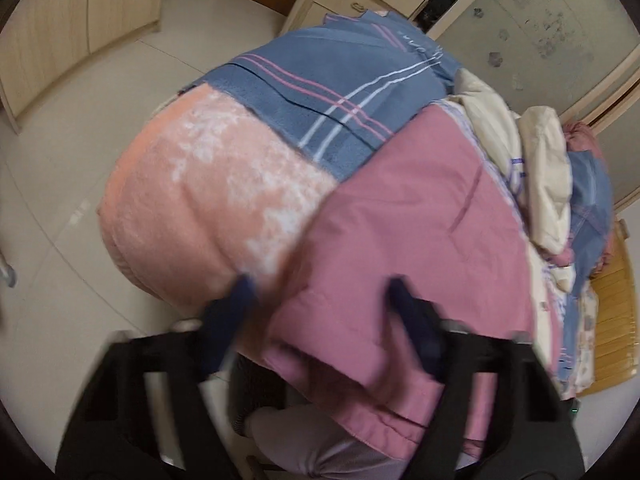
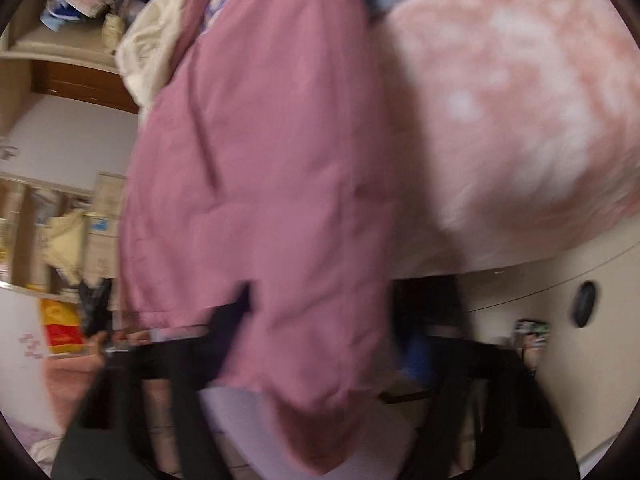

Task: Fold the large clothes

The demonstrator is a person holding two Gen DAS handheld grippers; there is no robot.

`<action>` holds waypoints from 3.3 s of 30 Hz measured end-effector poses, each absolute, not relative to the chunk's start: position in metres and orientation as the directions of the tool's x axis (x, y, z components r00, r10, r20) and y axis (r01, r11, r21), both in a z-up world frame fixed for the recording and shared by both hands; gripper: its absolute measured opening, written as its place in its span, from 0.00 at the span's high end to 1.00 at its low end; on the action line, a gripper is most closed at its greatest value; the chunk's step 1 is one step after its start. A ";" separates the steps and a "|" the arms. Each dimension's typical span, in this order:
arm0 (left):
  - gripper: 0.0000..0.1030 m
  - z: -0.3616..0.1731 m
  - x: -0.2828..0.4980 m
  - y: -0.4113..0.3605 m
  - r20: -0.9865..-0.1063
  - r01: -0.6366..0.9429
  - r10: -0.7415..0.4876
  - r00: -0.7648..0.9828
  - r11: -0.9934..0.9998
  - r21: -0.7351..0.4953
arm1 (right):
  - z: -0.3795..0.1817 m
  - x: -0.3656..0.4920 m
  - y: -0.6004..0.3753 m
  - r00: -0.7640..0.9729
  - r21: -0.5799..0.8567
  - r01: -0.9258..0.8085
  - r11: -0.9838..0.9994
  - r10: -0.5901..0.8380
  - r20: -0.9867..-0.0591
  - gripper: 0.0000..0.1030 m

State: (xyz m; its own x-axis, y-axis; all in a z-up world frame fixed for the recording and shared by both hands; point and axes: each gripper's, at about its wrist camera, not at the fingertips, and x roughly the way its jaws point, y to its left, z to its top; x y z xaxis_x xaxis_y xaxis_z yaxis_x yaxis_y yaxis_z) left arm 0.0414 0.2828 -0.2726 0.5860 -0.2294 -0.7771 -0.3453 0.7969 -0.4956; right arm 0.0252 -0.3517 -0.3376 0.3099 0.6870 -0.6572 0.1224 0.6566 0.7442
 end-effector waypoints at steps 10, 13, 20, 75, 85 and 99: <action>0.91 -0.206 0.046 0.287 -0.447 -0.044 -0.510 0.735 0.622 -0.782 | -0.229 0.027 -0.365 0.468 0.896 -0.162 0.414 0.831 -0.299 0.94; 0.91 -0.163 0.074 0.280 -0.394 0.031 -0.529 0.752 0.625 -0.780 | -0.170 0.048 -0.376 0.533 0.876 -0.270 0.399 0.820 -0.209 0.94; 0.86 -0.065 0.188 0.258 -0.389 0.052 -0.468 0.793 0.689 -0.723 | -0.098 0.166 -0.404 0.658 0.864 -0.304 0.401 0.744 -0.114 0.94; 0.31 -0.155 0.449 -0.022 -0.655 0.025 0.094 0.750 0.985 0.171 | -0.166 0.385 -0.268 0.759 0.044 0.062 0.997 -0.019 -0.650 0.27; 0.10 -0.214 0.514 -0.003 -0.780 -0.077 0.078 0.621 0.996 0.038 | -0.236 0.415 -0.285 0.698 0.012 0.161 0.987 -0.105 -0.709 0.16; 0.18 -0.189 0.369 -0.012 -0.733 -0.001 0.026 0.680 0.999 0.035 | -0.208 0.323 -0.250 0.675 0.034 0.094 0.995 -0.039 -0.737 0.15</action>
